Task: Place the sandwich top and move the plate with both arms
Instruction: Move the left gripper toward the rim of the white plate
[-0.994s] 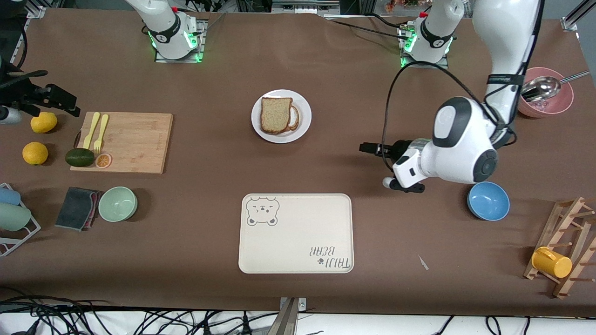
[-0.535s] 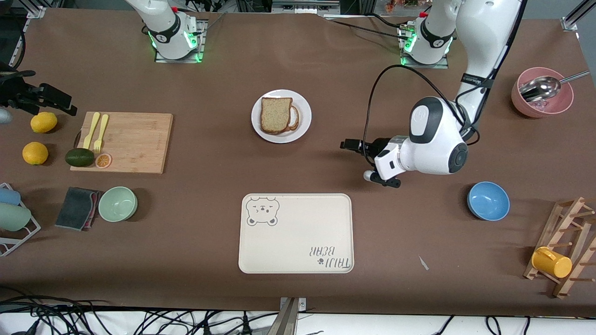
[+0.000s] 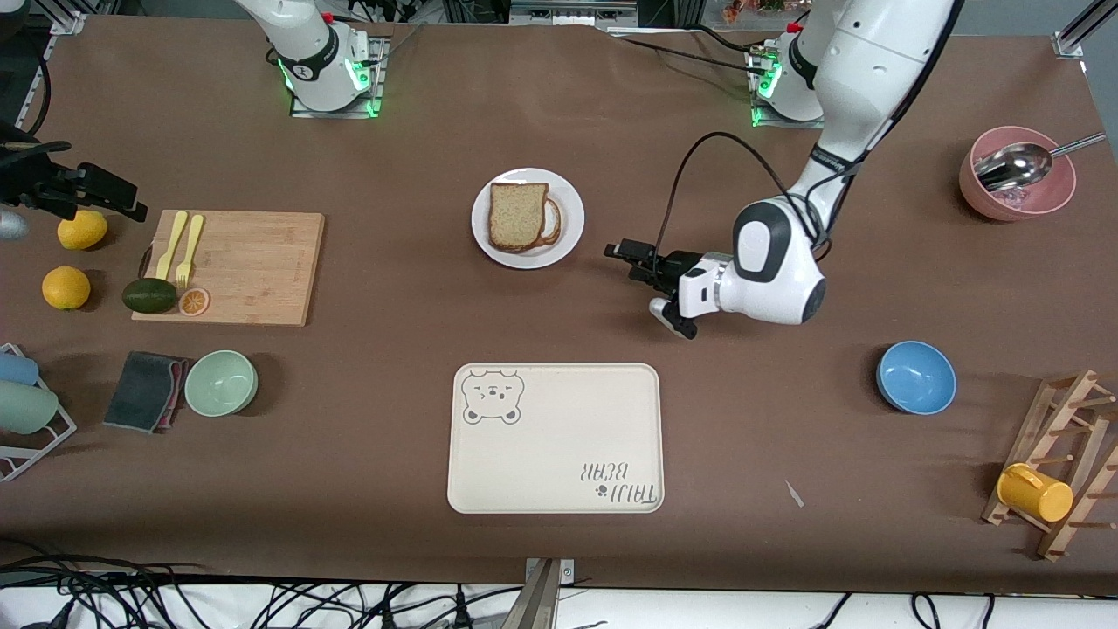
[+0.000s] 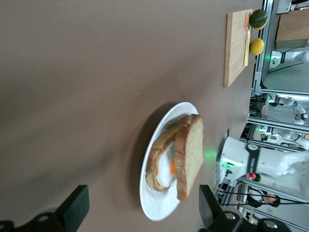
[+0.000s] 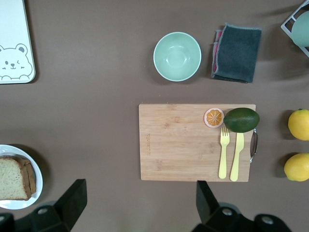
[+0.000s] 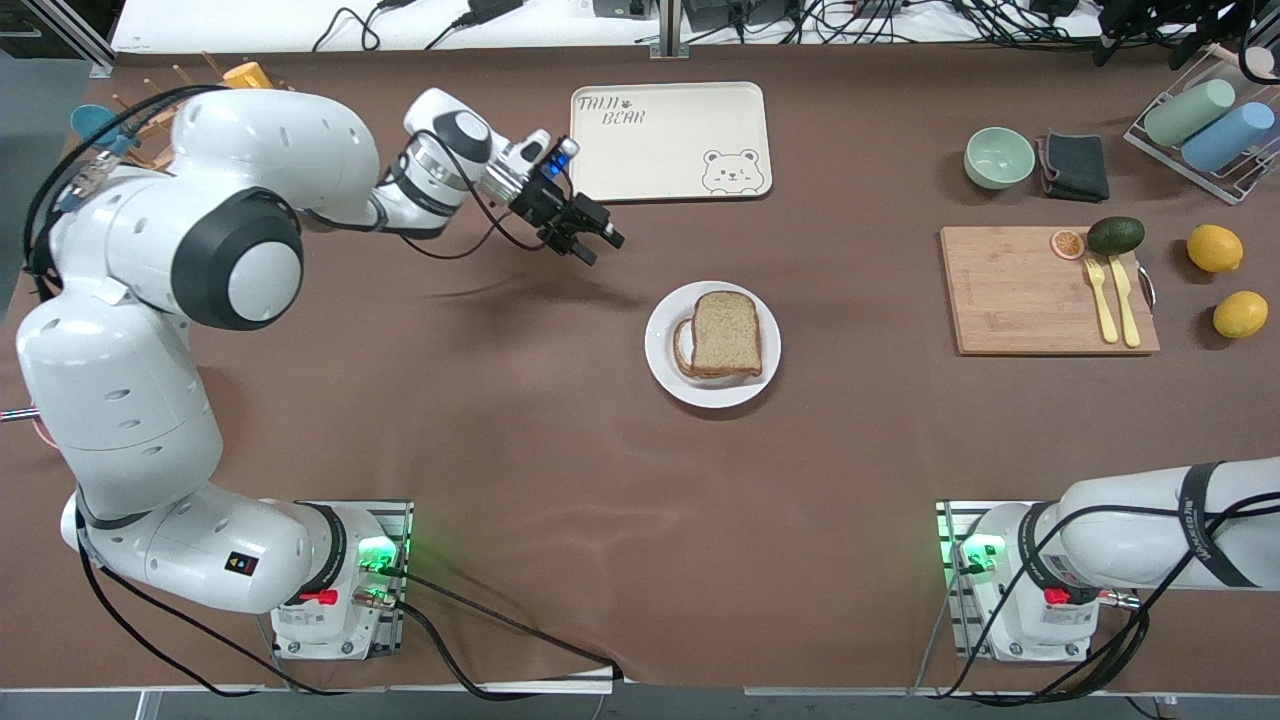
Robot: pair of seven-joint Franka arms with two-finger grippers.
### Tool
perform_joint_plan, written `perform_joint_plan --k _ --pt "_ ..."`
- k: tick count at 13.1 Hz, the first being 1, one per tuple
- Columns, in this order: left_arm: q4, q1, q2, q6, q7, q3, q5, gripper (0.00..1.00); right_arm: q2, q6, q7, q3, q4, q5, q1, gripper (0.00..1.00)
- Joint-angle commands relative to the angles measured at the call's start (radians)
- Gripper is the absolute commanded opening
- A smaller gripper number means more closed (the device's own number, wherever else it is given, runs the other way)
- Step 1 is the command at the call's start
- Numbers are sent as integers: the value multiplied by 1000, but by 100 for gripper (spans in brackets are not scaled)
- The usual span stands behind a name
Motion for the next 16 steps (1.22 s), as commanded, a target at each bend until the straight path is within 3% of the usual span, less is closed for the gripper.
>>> perform_joint_plan --k 1,6,9,16 --pt "12 -40 46 30 102 3 -78 100 8 11 12 5 22 -4 -8 100" --pt "4 -48 75 16 127 -26 -93 99 7 20 12 11 22 -2 -5 100" --pt "1 -43 75 16 127 -54 -133 85 8 22 12 11 22 -1 -5 100" --pt "-5 -50 83 16 129 -58 -138 88 7 31 12 11 22 -1 -5 100"
